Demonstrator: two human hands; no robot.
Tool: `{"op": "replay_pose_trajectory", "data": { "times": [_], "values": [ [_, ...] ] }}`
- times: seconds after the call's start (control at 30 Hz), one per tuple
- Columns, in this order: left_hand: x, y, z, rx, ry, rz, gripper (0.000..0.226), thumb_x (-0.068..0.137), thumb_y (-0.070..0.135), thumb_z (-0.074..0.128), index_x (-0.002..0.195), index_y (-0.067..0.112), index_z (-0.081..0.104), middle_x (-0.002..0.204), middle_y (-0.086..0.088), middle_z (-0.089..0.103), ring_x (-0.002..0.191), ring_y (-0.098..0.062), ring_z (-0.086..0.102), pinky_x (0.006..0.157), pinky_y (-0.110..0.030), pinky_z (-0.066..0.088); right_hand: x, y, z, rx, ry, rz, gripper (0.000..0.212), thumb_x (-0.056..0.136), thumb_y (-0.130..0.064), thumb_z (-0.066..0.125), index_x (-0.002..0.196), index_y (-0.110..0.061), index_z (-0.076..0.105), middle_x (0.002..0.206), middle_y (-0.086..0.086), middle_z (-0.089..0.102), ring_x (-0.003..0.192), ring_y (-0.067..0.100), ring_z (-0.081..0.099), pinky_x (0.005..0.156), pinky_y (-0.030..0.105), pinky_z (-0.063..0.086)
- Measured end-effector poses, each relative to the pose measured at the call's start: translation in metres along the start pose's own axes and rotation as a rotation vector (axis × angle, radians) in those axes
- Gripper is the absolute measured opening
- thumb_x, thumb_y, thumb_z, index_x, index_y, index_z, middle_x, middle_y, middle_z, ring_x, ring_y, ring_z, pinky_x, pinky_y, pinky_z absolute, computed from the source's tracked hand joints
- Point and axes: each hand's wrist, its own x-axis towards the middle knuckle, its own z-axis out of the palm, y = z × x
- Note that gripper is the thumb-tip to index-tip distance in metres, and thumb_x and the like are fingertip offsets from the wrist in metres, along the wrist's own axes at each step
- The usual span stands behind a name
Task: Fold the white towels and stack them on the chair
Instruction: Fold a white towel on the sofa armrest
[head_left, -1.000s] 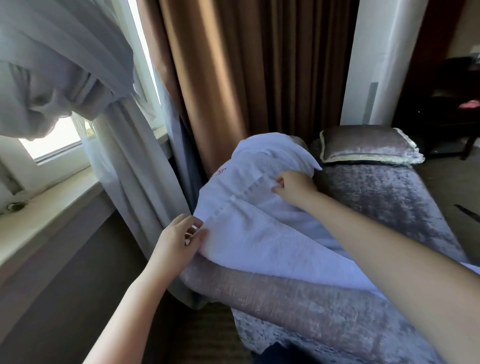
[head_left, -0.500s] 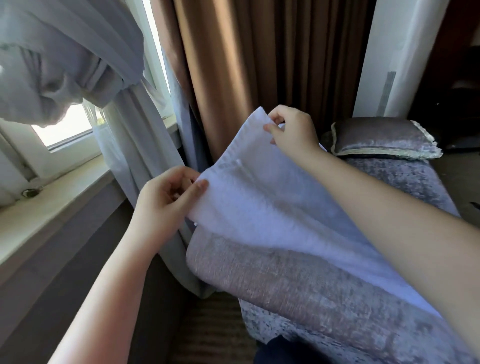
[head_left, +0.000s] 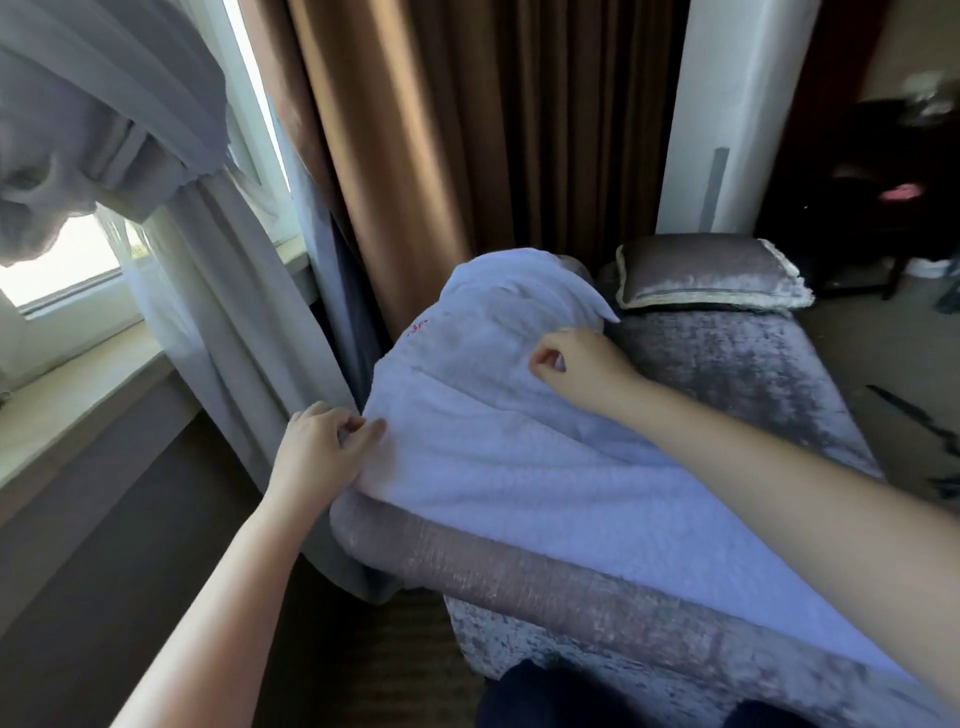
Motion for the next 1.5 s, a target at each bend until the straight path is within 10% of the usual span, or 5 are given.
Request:
{"op": "replay_pose_trajectory", "data": {
  "times": [0.6, 0.8, 1.03, 1.27, 1.5],
  "values": [
    [0.010, 0.010, 0.012, 0.014, 0.022, -0.119, 0.016, 0.098, 0.030, 0.052, 0.102, 0.016, 0.056, 0.095, -0.004, 0.064, 0.084, -0.023, 0.056, 0.068, -0.036, 0.045, -0.038, -0.009, 0.022, -0.134, -0.060, 0.102, 0.029, 0.096, -0.039, 0.054, 0.095, -0.011, 0.059, 0.087, 0.003, 0.063, 0.084, 0.022, 0.060, 0.067, 0.035, 0.045],
    [-0.025, 0.047, 0.029, 0.144, 0.360, 0.373, 0.018, 0.092, 0.016, 0.061, 0.108, 0.007, 0.061, 0.108, -0.011, 0.060, 0.098, -0.033, 0.052, 0.079, -0.042, 0.042, -0.106, 0.011, -0.003, -0.159, 0.285, -0.117, 0.013, 0.093, -0.023, 0.061, 0.101, -0.013, 0.063, 0.103, -0.003, 0.062, 0.097, 0.021, 0.055, 0.074, 0.036, 0.047],
    [-0.096, 0.125, 0.093, 0.003, -0.030, 0.834, 0.023, 0.091, 0.023, 0.048, 0.100, 0.010, 0.065, 0.113, -0.007, 0.063, 0.101, -0.030, 0.058, 0.081, -0.041, 0.048, -0.245, 0.074, -0.025, -0.314, 0.440, -0.017, 0.020, 0.091, -0.027, 0.051, 0.096, -0.016, 0.067, 0.101, -0.003, 0.064, 0.098, 0.019, 0.056, 0.078, 0.036, 0.049],
    [-0.111, 0.205, 0.140, 0.082, -0.202, 0.883, 0.042, 0.092, 0.034, 0.040, 0.113, 0.011, 0.068, 0.124, -0.011, 0.065, 0.112, -0.031, 0.063, 0.096, -0.054, 0.047, -0.340, 0.144, -0.055, -0.367, 0.502, 0.229, 0.036, 0.094, -0.028, 0.040, 0.109, -0.012, 0.068, 0.120, 0.002, 0.064, 0.113, 0.022, 0.059, 0.097, 0.034, 0.042],
    [-0.102, 0.260, 0.175, 0.085, -0.253, 0.714, 0.037, 0.091, 0.032, 0.031, 0.083, 0.012, 0.060, 0.083, -0.006, 0.066, 0.084, -0.032, 0.060, 0.063, -0.035, 0.041, -0.356, 0.165, -0.072, -0.262, 0.522, 0.112, 0.033, 0.097, -0.026, 0.042, 0.115, -0.014, 0.068, 0.125, -0.004, 0.061, 0.121, 0.013, 0.052, 0.103, 0.030, 0.039]
  ]
}}
